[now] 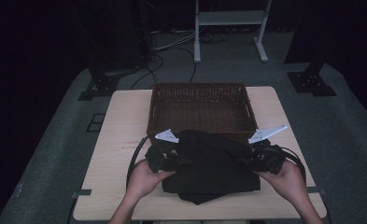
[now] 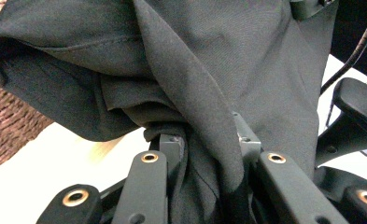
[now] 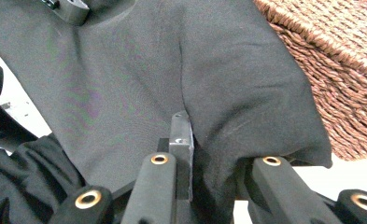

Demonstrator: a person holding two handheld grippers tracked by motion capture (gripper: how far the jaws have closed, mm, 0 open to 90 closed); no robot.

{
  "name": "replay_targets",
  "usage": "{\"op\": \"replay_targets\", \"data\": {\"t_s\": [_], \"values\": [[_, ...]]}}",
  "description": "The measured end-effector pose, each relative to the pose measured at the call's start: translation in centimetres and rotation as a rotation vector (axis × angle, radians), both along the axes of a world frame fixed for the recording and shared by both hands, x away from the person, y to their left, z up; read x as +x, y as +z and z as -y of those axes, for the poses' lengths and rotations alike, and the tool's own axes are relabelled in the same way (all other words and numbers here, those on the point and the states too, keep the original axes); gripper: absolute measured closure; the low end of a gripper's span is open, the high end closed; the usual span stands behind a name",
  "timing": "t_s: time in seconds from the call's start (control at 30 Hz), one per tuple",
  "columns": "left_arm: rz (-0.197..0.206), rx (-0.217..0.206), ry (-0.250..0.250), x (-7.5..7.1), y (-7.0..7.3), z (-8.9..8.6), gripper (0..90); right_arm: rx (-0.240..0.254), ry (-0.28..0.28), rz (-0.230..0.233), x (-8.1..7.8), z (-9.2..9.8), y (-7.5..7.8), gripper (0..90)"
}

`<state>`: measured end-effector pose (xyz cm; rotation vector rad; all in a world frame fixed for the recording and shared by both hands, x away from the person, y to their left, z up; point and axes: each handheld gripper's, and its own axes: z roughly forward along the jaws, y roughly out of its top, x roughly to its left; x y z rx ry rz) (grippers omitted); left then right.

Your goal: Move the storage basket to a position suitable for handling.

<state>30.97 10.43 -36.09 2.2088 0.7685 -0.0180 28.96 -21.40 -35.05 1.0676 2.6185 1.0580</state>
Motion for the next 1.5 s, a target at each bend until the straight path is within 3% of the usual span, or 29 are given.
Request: {"op": "replay_targets", "data": {"t_s": [0.47, 1.5], "values": [[0.038, 0.014, -0.011, 0.8, 2.5, 0.2, 71.7, 0.020, 0.002, 0.017, 0.8, 0.4, 1.9, 76.3], [0.074, 0.044, -0.028, 2.9, 7.2, 0.4, 71.7, 0.027, 0.013, 0.063, 2.7, 0.5, 6.3, 76.3]]}}
